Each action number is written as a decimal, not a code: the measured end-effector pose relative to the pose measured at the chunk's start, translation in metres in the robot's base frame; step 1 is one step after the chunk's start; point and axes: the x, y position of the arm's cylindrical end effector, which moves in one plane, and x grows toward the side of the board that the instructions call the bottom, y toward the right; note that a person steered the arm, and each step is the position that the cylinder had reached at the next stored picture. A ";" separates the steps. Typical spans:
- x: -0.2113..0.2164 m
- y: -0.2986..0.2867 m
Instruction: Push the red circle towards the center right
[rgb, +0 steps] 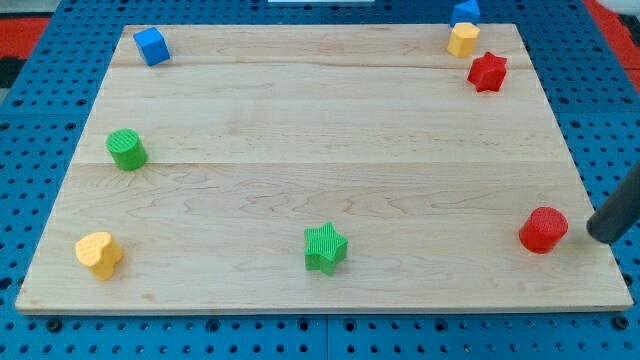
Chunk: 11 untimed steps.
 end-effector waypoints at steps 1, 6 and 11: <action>-0.013 -0.028; -0.016 -0.100; -0.096 -0.147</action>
